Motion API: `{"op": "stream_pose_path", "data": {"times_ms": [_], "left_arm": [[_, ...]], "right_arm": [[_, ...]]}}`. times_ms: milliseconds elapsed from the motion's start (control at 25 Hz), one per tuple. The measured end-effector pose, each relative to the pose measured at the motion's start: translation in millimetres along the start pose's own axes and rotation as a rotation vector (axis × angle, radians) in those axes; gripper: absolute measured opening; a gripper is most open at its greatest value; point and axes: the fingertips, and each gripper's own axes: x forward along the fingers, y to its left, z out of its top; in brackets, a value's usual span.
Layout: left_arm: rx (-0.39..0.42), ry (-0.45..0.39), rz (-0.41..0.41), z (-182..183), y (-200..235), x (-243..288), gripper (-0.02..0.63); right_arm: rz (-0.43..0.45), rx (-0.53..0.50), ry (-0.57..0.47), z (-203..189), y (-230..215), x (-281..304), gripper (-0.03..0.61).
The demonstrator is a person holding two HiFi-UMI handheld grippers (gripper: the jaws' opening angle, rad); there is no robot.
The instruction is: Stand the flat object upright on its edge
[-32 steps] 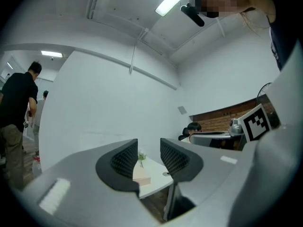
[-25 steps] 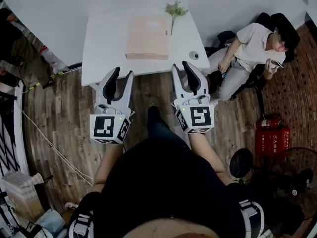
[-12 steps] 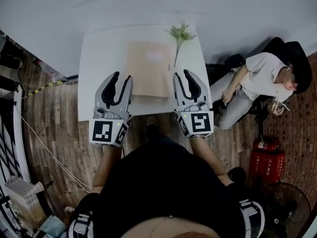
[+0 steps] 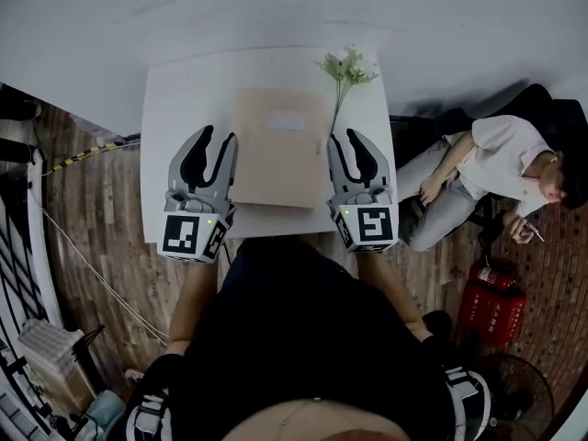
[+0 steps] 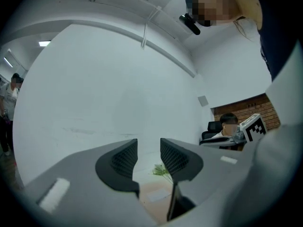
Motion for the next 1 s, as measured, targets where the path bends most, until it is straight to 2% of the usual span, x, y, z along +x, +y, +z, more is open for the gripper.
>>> {"op": "stream_pose_path", "data": {"times_ms": [400, 640, 1000], "left_arm": [[-0.025, 0.127, -0.085, -53.4, 13.1, 22.9, 0.155], [-0.089, 0.206, -0.133, -89.0, 20.7, 30.4, 0.169], [-0.074, 0.373, -0.176, -156.9, 27.8, 30.6, 0.206]], "right_arm": [[-0.017, 0.043, 0.074, -45.4, -2.5, 26.1, 0.12], [-0.021, 0.072, 0.137, -71.1, 2.1, 27.8, 0.127], [-0.026, 0.1, 0.287, -131.6, 5.8, 29.6, 0.154]]}}
